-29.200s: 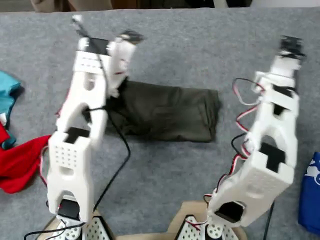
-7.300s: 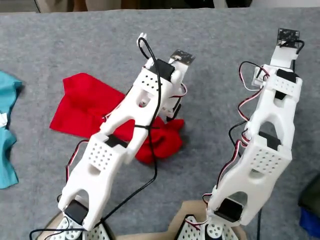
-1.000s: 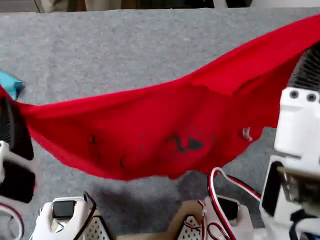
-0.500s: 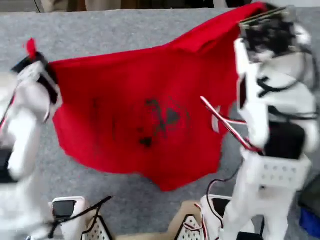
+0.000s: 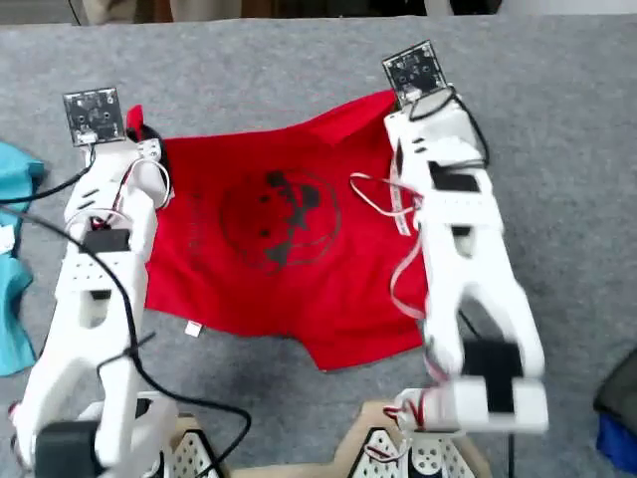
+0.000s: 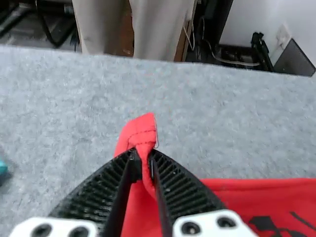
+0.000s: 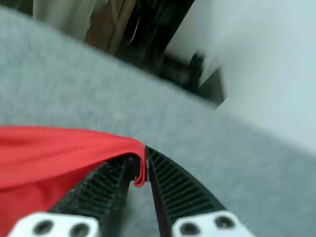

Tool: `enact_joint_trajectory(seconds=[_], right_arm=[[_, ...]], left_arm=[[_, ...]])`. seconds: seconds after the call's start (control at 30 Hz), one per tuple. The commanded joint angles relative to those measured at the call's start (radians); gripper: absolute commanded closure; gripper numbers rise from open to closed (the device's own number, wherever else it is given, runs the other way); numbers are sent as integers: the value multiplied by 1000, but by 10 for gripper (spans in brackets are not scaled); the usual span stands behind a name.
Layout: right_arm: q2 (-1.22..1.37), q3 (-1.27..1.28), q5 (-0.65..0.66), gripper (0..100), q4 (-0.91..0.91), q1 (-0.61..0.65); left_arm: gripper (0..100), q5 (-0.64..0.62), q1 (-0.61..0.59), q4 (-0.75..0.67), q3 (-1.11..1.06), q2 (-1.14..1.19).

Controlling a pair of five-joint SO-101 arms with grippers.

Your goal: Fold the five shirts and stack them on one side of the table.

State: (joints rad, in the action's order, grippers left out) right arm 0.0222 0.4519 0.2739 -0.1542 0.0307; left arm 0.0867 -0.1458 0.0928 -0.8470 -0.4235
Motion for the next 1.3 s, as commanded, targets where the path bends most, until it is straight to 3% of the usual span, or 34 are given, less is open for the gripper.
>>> enact_joint_trajectory(seconds=[0.0,0.33,0.77,0.97,1.27], right_arm=[[145,-245,-25,993,-135,7],[470,-906,-25,993,-597,30],[792,-1641,-66,993,-726,-2],[909,-1825,-66,993,-732,-16],[1024,-1939,-8,993,-724,-30]], left_arm=[[981,5,-35,-14,144,163],[981,-41,-28,354,839,699],[981,-94,-17,773,1723,1113],[981,-87,-9,862,1995,1234],[981,-48,-6,859,2162,1363]])
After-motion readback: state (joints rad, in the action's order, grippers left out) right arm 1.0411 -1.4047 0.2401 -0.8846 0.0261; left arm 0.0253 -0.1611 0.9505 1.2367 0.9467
